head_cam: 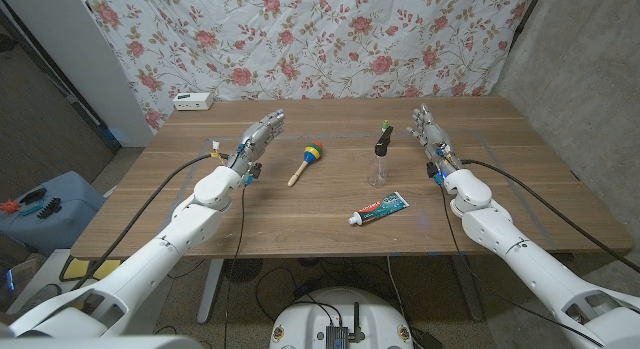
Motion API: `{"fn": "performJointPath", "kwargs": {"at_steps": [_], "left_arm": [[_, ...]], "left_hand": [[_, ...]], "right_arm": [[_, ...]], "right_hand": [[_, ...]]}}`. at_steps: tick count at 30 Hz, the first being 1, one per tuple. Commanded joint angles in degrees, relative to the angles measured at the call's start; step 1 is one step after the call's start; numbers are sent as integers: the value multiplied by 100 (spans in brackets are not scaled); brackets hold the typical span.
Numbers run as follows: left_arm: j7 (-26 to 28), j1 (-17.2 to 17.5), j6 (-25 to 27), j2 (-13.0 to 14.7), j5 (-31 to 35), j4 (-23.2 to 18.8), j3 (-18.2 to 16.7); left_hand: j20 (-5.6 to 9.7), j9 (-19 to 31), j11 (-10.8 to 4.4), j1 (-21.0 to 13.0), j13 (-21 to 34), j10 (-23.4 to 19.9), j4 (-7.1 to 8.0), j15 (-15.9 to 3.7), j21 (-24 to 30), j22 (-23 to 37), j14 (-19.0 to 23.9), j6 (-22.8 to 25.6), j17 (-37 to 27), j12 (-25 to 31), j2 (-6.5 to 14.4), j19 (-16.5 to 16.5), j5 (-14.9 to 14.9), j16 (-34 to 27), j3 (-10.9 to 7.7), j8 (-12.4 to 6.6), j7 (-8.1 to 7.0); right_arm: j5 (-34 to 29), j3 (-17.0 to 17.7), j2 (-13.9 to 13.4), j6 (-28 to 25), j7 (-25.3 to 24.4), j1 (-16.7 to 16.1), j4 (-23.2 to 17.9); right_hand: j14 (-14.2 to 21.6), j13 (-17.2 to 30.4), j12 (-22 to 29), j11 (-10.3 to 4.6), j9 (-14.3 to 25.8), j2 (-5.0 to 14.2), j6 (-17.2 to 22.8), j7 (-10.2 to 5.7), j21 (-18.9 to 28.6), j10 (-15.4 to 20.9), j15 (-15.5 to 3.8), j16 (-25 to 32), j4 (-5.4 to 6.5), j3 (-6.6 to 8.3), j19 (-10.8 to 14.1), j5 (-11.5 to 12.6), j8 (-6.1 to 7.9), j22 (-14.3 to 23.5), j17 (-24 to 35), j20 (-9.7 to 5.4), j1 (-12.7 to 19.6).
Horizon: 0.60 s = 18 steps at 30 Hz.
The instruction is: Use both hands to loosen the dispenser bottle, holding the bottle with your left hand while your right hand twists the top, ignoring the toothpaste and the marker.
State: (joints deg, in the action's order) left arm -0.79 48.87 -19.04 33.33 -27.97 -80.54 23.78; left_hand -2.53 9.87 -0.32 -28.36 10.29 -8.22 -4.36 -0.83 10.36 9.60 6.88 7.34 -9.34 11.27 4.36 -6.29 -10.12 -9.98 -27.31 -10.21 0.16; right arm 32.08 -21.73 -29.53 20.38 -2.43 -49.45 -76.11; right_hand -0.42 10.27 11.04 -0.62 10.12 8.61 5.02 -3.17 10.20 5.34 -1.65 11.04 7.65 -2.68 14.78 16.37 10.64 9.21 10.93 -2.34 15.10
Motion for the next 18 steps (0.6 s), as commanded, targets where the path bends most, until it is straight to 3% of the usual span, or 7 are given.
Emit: {"fn": "performJointPath", "kwargs": {"at_steps": [1, 5, 18], "left_arm": [[-182, -77, -39, 56, 273, -95, 230], [-227, -104, -10, 74, 344, -129, 290], [-363, -270, 256, 86, 577, -269, 535]], "left_hand": [[-7, 17, -108, -13, 11, -23, -92, -93, -7, 6, 40, 9, -6, 30, -125, 50, 18, -27, 15, -35, -83], [56, 17, -199, -49, 10, -65, -196, -180, 7, 4, 72, 21, -9, 33, -239, 54, 9, -26, 75, -31, -183], [56, 16, -265, -127, 9, -76, -347, -249, 6, 2, 105, -77, -14, 20, -443, 97, -25, -26, 164, -10, -234]], "right_arm": [[60, 51, -94, -90, 25, -74, -79], [71, 56, -94, -78, 61, -48, -27], [170, 125, -179, -59, 205, -55, 59]], "right_hand": [[31, 29, 28, 11, 21, -28, 42, -5, 33, 65, -57, 36, -4, 21, 46, 42, 33, 21, 6, -235, -12], [53, 29, 36, 12, 21, -22, 57, 6, 36, 94, -60, 43, -6, 27, 56, 43, 38, 21, 6, -240, -10], [60, 29, 34, 9, 20, 5, 76, 47, 37, 118, -105, 40, -9, 54, 65, 49, 39, 21, 7, -294, -3]]}}
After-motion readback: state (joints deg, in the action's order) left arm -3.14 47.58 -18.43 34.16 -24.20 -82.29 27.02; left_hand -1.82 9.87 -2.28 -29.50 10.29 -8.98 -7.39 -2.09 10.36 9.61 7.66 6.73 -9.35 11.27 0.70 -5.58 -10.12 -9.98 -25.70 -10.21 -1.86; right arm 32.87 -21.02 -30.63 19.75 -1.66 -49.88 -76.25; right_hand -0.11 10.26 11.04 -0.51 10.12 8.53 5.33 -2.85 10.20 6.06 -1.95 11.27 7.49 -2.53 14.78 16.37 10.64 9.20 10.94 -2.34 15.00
